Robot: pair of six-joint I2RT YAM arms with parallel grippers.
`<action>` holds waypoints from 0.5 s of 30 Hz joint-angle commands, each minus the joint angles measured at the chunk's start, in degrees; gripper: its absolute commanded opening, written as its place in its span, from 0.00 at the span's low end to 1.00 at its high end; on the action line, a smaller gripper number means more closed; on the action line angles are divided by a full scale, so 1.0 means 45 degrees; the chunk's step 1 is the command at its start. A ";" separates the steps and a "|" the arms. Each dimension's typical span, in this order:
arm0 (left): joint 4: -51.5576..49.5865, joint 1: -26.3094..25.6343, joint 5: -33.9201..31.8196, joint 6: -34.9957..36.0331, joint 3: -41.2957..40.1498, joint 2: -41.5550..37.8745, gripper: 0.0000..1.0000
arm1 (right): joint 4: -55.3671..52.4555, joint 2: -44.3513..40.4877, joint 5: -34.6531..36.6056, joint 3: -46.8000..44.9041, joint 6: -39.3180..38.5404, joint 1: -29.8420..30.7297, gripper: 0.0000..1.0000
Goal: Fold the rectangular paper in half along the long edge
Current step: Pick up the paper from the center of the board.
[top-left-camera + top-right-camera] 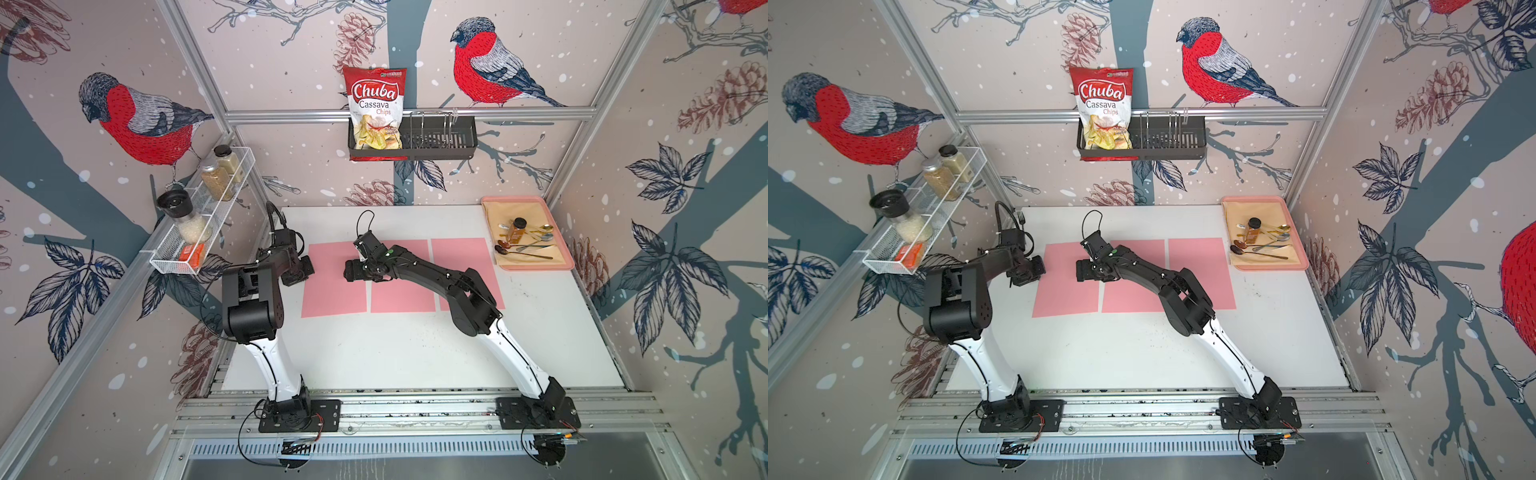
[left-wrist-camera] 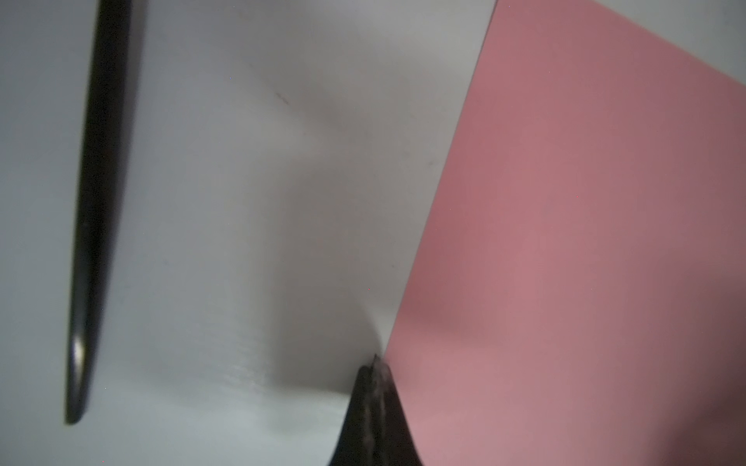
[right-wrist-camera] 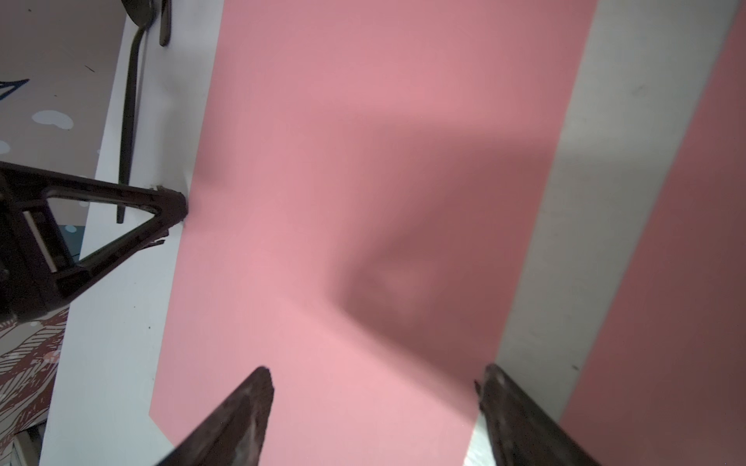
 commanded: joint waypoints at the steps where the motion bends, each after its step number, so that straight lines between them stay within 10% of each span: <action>1: -0.0727 -0.0174 0.0252 0.0127 -0.0093 0.0300 0.00 | -0.0286 -0.0048 -0.0388 -0.0351 0.0052 -0.0048 0.83; 15: -0.0874 -0.0728 -0.0227 0.0190 -0.0069 0.0456 0.00 | 0.0706 -0.0327 -0.1294 -0.1339 0.0460 -0.0351 0.85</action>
